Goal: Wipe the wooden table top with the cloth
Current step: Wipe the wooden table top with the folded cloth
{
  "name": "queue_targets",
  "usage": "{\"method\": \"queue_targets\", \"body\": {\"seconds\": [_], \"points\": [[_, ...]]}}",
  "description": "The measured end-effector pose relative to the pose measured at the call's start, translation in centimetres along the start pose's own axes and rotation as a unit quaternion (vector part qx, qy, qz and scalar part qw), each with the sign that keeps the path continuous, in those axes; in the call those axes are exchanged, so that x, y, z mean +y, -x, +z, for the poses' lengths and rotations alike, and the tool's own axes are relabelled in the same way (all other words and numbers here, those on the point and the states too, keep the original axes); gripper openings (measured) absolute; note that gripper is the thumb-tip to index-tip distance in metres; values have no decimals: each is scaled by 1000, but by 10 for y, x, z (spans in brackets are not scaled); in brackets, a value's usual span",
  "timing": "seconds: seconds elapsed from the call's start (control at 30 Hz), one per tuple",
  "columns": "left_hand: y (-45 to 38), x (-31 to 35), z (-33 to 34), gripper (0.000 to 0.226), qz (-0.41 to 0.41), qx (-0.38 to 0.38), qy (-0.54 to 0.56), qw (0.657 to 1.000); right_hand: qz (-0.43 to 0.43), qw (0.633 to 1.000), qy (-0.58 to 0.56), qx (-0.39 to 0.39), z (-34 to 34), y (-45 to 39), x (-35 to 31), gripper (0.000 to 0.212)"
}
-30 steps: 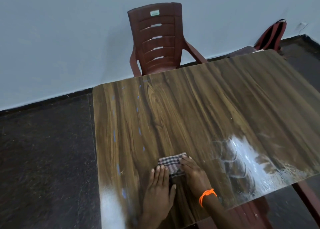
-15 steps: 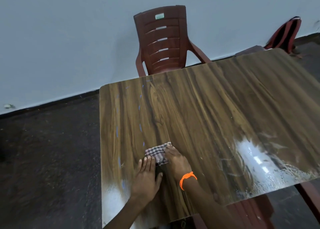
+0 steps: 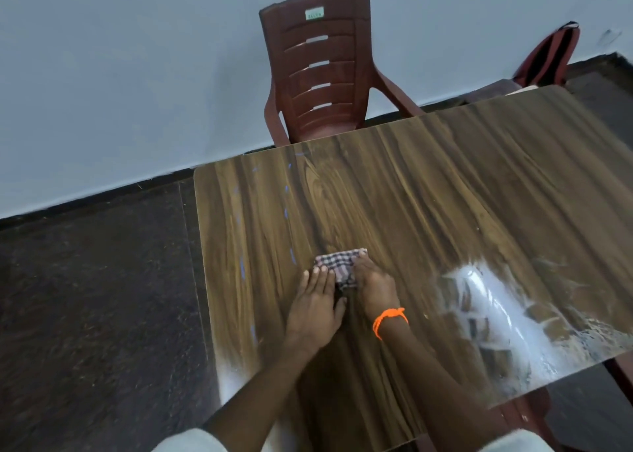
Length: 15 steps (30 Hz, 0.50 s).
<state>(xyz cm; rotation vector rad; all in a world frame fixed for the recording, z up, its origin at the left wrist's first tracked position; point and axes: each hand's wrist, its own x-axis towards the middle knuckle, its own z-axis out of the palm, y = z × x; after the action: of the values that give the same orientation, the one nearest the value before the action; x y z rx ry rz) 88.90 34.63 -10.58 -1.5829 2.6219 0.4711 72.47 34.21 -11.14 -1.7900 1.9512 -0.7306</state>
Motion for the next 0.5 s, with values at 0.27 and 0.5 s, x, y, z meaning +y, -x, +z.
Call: {"method": "queue_targets", "body": {"seconds": [0.27,0.5], "points": [[73,-41,10,73,38,-30,46,998,-43,999,-9,-31,23,42,-34,36],[37,-9,9,74,107,-31,45,993,18,999,33,5,-16,44,-1,37]]}}
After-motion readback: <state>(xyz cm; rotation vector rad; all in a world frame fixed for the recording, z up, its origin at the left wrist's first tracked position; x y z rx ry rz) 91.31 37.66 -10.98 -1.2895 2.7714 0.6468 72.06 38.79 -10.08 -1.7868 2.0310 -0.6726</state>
